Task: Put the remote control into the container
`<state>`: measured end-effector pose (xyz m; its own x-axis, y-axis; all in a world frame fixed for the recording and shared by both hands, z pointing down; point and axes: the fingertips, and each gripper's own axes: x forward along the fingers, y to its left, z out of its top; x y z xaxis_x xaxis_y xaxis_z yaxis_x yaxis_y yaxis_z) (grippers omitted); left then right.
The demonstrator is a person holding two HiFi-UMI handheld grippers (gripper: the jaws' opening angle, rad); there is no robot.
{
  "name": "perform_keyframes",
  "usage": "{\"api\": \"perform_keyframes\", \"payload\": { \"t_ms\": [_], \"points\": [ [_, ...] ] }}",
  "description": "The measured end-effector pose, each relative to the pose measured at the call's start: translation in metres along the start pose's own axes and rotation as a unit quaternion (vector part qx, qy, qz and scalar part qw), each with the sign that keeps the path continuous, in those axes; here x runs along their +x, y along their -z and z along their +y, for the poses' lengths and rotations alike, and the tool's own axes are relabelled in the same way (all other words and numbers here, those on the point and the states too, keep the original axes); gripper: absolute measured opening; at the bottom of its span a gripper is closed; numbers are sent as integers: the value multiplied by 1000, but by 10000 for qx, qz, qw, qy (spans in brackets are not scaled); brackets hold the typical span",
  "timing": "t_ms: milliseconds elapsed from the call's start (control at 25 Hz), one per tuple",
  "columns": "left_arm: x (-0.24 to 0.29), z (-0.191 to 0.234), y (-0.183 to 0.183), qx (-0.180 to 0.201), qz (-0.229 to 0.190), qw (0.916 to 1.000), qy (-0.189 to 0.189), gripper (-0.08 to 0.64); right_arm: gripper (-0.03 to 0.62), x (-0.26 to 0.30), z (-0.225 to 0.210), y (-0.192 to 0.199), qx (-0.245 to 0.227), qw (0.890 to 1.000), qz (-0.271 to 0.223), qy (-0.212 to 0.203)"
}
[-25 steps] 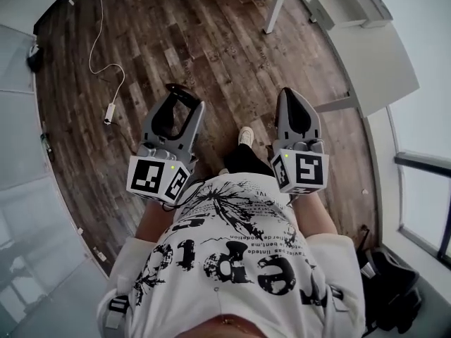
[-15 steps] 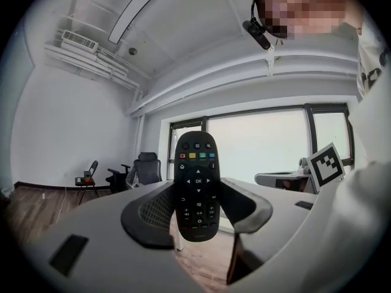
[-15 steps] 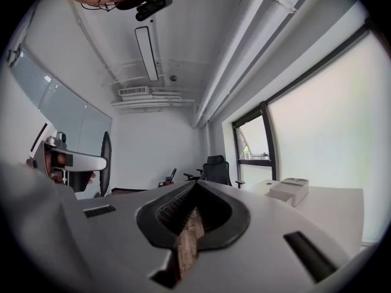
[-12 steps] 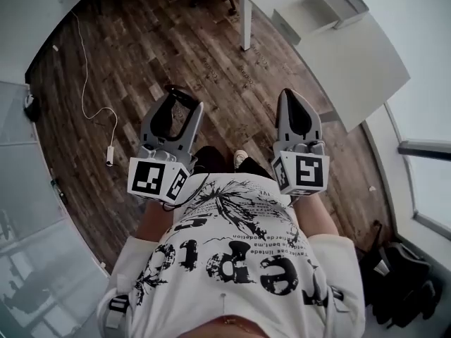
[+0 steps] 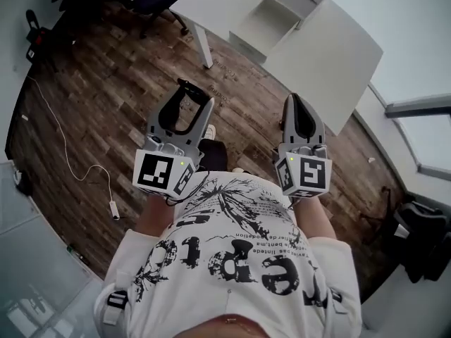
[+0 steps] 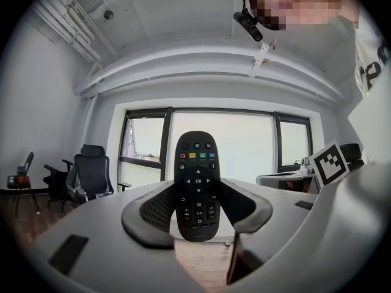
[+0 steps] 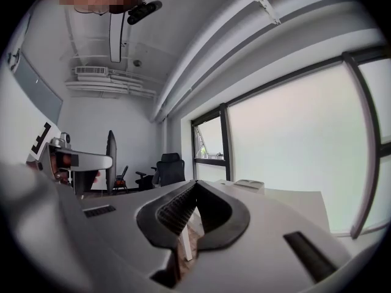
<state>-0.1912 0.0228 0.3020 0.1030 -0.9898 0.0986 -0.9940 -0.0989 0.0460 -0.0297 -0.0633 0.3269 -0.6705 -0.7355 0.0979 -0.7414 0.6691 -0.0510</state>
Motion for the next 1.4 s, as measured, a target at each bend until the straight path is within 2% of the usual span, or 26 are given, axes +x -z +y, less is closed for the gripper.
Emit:
{"api": "perform_keyframes", "payload": {
  "t_ms": [120, 320, 560, 720, 840, 960, 1120, 1280, 1400],
  "points": [
    [39, 42, -10, -49, -63, 9994, 335, 235, 2, 43, 8, -8, -86, 9996, -6, 278],
    [88, 112, -18, -5, 133, 9967, 801, 235, 2, 113, 21, -16, -109, 9976, 32, 684],
    [137, 157, 5, -96, 721, 9904, 1174, 235, 2, 164, 31, -13, 45, 9942, 182, 1057],
    [172, 154, 22, -130, 1033, 9826, 1539, 235, 2, 182, 10, 5, 68, 9893, 507, 1366],
    [199, 147, 29, -122, 1165, 9790, 1667, 235, 2, 197, -14, 9, 94, 9877, 540, 1465],
    [224, 139, 32, -63, 1287, 9766, 1721, 235, 2, 213, -36, 6, 56, 9884, 469, 1443],
    [257, 127, 43, 86, 1645, 9720, 1676, 235, 2, 237, -65, 6, 85, 9904, 460, 1305],
    [305, 106, 62, 188, 2027, 9649, 1661, 234, 2, 258, -105, 11, -93, 9916, 547, 1171],
    [342, 82, 84, 182, 2349, 9570, 1694, 234, 2, 264, -144, 25, 76, 9902, 785, 1156]
  ]
}}
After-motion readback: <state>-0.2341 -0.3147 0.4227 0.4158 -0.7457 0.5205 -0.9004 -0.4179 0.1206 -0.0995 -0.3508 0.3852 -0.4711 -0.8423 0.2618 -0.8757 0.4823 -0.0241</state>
